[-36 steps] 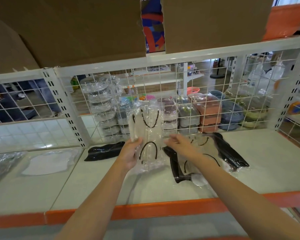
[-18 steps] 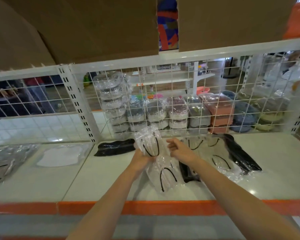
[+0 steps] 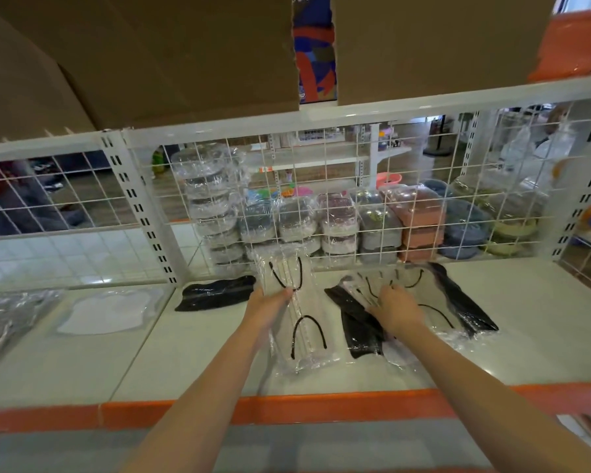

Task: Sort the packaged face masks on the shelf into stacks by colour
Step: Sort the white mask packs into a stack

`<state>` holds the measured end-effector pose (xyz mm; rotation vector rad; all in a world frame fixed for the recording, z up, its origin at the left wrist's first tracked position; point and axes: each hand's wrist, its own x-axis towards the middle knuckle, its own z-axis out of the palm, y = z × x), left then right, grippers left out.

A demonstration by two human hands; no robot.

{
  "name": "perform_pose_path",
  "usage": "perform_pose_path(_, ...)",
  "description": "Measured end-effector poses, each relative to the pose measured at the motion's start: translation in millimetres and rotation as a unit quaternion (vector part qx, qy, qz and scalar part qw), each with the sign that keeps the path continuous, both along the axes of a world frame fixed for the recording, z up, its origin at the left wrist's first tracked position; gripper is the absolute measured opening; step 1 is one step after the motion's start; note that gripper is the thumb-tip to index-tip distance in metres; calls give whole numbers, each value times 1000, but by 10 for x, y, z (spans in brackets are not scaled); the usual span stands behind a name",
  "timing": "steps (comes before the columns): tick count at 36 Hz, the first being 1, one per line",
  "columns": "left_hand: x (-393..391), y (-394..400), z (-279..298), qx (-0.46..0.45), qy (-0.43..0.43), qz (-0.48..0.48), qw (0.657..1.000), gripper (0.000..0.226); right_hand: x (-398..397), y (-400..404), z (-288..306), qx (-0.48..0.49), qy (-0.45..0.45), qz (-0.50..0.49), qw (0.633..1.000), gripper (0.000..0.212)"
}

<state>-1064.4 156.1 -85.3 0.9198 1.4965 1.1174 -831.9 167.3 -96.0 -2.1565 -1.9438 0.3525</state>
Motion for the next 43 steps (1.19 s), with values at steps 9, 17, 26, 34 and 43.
perform_pose_path(9,81,-79,114,-9,-49,-13,999,23,-88,22,117,29,-7,-20,999,24)
perform_pose_path(17,159,-103,159,-21,-74,-20,997,25,-388,-5,276,50,211,25,976,27)
perform_pose_path(26,152,-150,228,50,-111,-117,986,52,-769,-222,573,-52,395,234,887,16)
perform_pose_path(34,-90,-89,364,101,-85,1,991,18,-802,-4,436,64,409,100,905,25)
perform_pose_path(43,-235,-128,370,148,1,-27,989,31,-860,-30,386,-39,456,173,872,53)
